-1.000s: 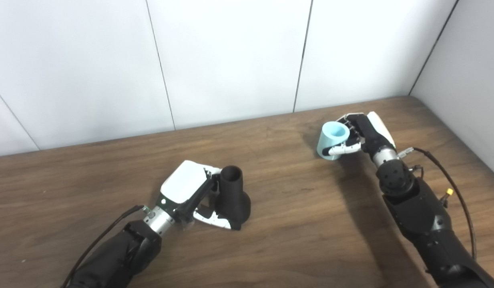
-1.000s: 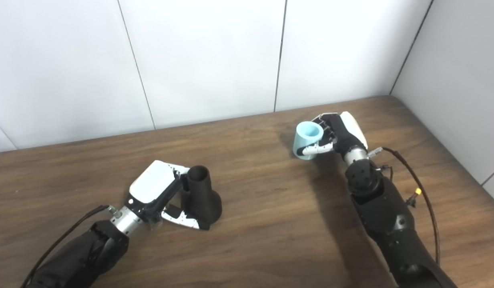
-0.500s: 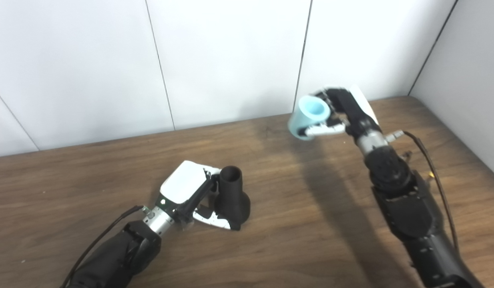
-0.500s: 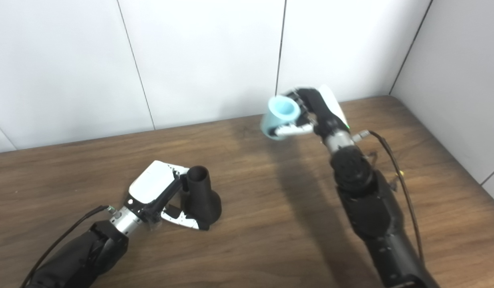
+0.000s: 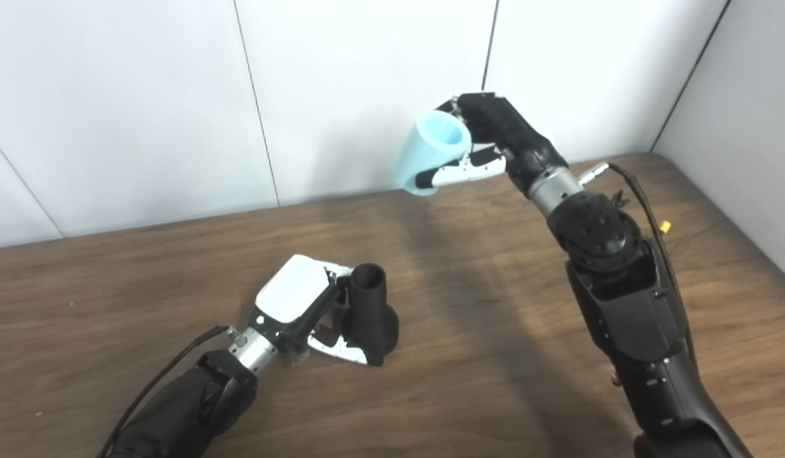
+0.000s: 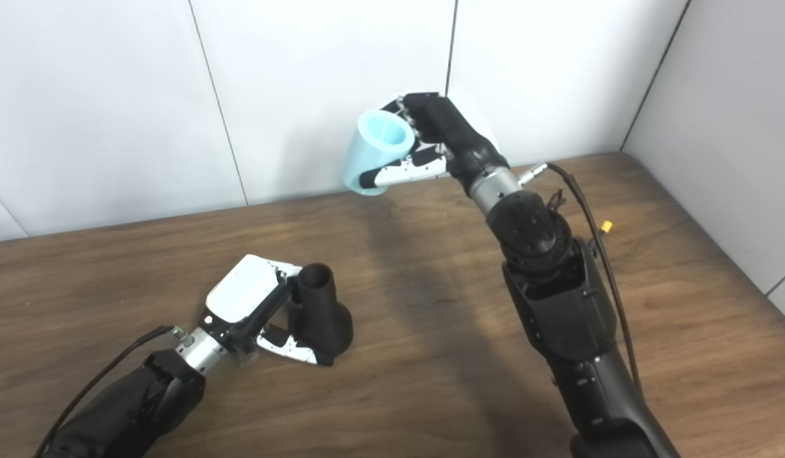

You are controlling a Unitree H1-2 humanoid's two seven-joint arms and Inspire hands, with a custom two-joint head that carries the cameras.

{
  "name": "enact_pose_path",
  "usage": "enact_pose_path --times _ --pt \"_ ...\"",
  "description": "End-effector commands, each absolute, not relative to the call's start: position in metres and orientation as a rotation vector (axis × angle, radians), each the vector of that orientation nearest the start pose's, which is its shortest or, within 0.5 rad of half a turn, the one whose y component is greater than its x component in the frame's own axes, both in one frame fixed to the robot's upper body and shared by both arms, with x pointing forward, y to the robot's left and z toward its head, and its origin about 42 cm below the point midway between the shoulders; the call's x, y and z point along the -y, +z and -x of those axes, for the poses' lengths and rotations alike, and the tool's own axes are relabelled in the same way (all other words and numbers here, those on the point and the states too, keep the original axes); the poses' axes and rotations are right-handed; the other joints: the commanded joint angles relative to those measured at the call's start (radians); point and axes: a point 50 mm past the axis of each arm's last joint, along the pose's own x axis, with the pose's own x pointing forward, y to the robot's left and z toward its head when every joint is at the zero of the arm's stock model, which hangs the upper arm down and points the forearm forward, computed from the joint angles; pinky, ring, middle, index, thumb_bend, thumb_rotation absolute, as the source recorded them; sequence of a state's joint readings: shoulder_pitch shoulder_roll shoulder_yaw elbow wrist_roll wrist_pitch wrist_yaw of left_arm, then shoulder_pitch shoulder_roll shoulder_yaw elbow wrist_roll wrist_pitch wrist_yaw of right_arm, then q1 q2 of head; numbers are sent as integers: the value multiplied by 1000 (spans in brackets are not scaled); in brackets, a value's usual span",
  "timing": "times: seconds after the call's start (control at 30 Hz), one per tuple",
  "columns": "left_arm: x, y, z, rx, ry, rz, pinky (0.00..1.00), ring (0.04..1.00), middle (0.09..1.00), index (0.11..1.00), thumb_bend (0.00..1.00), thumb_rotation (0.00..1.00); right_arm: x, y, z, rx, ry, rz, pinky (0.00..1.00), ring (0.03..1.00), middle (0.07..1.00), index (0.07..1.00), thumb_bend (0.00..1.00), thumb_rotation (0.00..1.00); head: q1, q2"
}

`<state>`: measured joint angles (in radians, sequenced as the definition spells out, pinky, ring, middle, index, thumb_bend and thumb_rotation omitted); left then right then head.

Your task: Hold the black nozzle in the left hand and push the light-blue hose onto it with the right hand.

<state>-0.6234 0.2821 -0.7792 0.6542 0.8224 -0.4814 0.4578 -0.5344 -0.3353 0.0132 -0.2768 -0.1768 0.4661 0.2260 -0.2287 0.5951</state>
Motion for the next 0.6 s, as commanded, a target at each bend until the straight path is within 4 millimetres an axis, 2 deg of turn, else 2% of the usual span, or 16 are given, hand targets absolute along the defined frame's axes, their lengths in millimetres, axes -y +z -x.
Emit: enact_pose_path --times 0.0,0.13,0.3,0.57 --pt "-171 -4 -327 403 -912 -1285 291 393 428 511 501 0 243 384 -388 464 202 556 315 412 498 506 519 0 7 3" --pt "-165 -4 -326 415 -912 -1277 279 390 426 512 500 0 236 389 -387 461 240 662 316 412 492 506 520 0 34 16" --pt "-160 0 -328 406 -913 -1278 289 386 427 519 499 0 229 393 -385 435 349 700 341 427 479 503 521 0 59 30" --pt "-155 2 -328 413 -900 -1267 286 389 429 516 499 0 221 389 -383 384 439 745 307 405 483 519 517 0 88 38"
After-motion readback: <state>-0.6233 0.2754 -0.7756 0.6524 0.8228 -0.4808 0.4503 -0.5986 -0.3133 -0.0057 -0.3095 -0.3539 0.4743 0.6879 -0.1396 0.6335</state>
